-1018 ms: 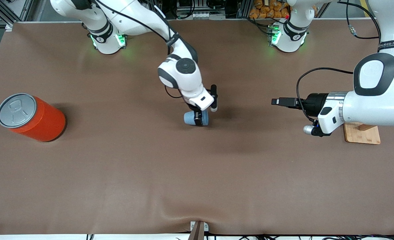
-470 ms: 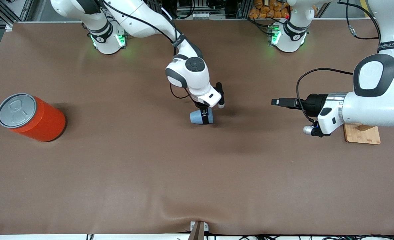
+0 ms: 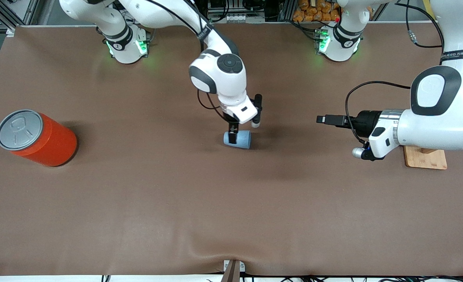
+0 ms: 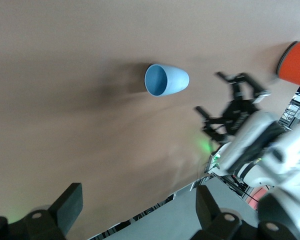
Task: Flip cup
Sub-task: 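Lay the cup on its side and open the right gripper, then withdraw the right gripper toward the orange can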
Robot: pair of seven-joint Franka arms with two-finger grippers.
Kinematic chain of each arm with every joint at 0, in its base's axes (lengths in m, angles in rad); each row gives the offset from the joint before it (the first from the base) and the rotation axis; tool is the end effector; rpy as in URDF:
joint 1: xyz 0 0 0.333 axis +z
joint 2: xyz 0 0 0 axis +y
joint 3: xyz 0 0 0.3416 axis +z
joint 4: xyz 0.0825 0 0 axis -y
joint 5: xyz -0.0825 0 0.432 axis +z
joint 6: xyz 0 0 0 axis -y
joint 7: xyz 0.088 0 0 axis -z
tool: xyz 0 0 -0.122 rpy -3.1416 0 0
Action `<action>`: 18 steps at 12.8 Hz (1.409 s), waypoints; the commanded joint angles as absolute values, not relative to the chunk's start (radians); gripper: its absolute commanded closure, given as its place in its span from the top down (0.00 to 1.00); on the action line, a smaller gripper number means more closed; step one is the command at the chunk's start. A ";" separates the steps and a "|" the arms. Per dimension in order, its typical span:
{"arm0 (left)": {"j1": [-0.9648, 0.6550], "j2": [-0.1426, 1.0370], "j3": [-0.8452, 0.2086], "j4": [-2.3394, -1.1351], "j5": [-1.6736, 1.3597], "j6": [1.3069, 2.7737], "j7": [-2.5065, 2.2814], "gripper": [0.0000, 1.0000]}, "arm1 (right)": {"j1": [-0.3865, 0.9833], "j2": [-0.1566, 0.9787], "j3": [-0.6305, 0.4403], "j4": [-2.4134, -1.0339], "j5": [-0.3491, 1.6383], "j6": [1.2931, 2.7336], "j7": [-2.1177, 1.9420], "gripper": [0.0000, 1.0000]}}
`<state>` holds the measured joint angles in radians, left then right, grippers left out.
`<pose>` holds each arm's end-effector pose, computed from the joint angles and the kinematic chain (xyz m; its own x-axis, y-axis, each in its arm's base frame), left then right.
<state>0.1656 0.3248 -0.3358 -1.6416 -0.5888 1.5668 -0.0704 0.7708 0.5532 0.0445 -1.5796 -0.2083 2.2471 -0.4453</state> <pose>0.6411 -0.1581 0.4303 0.9024 -0.1267 -0.4118 0.1483 -0.8060 0.5731 0.5310 0.5451 0.3096 0.1929 0.9808 0.0302 0.9636 -0.1951 0.1830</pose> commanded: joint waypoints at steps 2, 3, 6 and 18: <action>0.167 0.311 -0.362 -1.696 -0.617 1.606 -0.058 1.00 | 0.573 0.482 0.055 -1.608 -0.192 2.175 -0.437 1.00; 0.167 0.302 -0.365 -1.719 -0.623 1.623 -0.058 1.00 | 0.519 0.474 0.054 -1.608 -0.192 2.155 -0.436 1.00; 0.167 0.291 -0.382 -1.738 -0.630 1.626 -0.060 1.00 | 0.361 0.440 0.054 -1.615 -0.192 2.140 -0.437 1.00; 0.172 0.157 -0.425 -1.873 -0.630 1.681 -0.078 1.00 | -0.001 0.230 0.054 -1.684 -0.098 1.947 -0.401 1.00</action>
<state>0.1605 0.2144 -0.4173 -1.8149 -0.6116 1.6587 -0.0758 0.0323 0.2949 0.0315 -1.6334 -0.1155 1.9651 -0.4354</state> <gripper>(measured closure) 0.000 0.000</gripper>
